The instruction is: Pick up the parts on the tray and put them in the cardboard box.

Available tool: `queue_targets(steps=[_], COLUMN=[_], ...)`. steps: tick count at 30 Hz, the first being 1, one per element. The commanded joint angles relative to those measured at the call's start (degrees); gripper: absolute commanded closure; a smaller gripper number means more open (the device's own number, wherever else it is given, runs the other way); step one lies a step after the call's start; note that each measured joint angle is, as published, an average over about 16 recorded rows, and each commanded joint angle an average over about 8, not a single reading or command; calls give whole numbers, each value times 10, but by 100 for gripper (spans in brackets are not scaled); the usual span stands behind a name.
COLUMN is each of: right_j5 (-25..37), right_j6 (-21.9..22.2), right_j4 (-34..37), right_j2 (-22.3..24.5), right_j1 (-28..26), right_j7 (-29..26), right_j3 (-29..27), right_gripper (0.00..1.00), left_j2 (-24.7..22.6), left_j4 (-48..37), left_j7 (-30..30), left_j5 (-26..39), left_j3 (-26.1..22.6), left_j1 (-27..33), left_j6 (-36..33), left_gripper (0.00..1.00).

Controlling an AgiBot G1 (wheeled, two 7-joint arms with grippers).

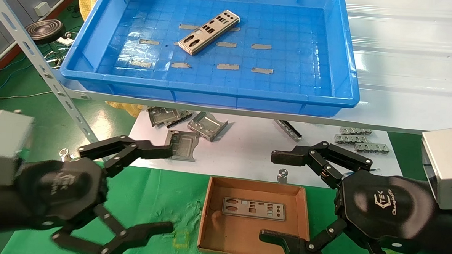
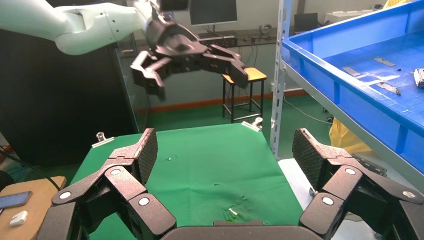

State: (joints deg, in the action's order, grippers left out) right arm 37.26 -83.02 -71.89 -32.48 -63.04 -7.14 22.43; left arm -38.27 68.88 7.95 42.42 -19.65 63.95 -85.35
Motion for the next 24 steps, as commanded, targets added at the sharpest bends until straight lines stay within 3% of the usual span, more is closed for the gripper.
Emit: queue_targets(steps=[1, 10, 24], right_j5=[0, 0, 0], right_j6=[0, 0, 0], right_j4=[0, 0, 0], right_j2=[0, 0, 0], right_j1=[0, 0, 0], right_j7=[0, 0, 0], right_j3=[0, 0, 0], right_gripper=[0, 0, 0], left_j2=[14, 44, 35], left_j4=[20, 64, 51], left_j7=[12, 34, 29], left_j5=[-2, -9, -7], left_j3=[16, 50, 40], left_j1=[-10, -32, -26], left_j6=[-1, -5, -4], left_gripper=[0, 0, 0])
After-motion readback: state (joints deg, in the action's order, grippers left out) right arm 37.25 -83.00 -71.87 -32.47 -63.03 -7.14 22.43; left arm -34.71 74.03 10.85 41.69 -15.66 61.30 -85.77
